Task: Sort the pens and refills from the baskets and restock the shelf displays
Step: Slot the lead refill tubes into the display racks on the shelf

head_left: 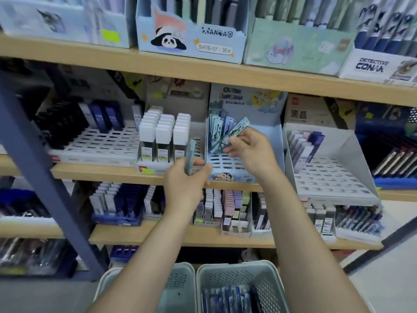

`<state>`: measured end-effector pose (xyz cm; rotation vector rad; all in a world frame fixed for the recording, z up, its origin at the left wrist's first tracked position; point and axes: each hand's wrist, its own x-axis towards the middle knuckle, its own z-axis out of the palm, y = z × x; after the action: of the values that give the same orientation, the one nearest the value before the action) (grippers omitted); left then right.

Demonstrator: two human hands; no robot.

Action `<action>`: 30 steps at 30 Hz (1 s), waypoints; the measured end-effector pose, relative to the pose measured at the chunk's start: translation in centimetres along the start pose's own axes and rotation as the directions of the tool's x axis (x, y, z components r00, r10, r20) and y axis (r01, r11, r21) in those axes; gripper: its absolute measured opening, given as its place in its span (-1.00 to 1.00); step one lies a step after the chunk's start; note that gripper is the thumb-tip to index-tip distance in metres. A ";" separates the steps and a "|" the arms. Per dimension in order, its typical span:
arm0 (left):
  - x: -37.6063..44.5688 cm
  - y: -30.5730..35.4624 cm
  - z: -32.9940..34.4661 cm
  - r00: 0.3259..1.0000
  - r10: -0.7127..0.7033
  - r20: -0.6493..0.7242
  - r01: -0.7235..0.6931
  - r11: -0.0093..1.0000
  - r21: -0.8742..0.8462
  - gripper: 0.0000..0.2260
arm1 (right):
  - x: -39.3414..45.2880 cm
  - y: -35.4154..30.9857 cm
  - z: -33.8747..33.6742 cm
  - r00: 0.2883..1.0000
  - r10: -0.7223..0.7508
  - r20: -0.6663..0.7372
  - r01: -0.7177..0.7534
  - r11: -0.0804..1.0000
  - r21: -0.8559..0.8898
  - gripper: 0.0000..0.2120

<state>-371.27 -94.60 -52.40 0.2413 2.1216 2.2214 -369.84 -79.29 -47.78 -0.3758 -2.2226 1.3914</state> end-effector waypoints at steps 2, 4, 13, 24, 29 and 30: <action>0.1 0.0 0.4 1.000 -0.008 -0.002 0.008 1.000 -0.014 -0.90 | 0.2 0.0 -0.2 1.000 -0.006 0.018 0.007 0.999 -0.034 -0.78; 0.1 -0.1 0.6 1.000 -0.011 0.007 0.012 1.000 -0.029 -0.89 | 0.4 0.0 -0.2 0.999 -0.022 0.038 0.026 0.994 -0.104 -0.78; 0.1 -0.1 0.6 0.999 -0.047 0.026 0.049 0.998 -0.050 -0.81 | 0.6 -0.2 0.6 0.998 -0.066 0.009 0.066 0.977 -0.202 -0.74; -0.1 0.0 0.7 0.998 -0.054 0.017 0.055 0.996 -0.070 -0.80 | 0.0 0.4 1.4 0.983 -0.182 0.025 0.177 0.902 -0.394 -0.75; -0.2 -0.1 0.6 0.997 -0.062 0.033 0.065 0.995 -0.082 -0.79 | 0.0 -0.1 1.3 0.980 -0.195 0.028 0.176 0.800 -0.574 -0.68; -0.2 -0.1 0.6 0.998 -0.061 0.034 0.063 0.995 -0.081 -0.79 | 0.1 -0.2 1.3 0.981 -0.193 0.030 0.172 0.780 -0.601 -0.65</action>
<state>-371.01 -94.05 -52.49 0.2022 1.9888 2.2477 -370.60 -80.39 -48.03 -0.3727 -2.5557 0.5360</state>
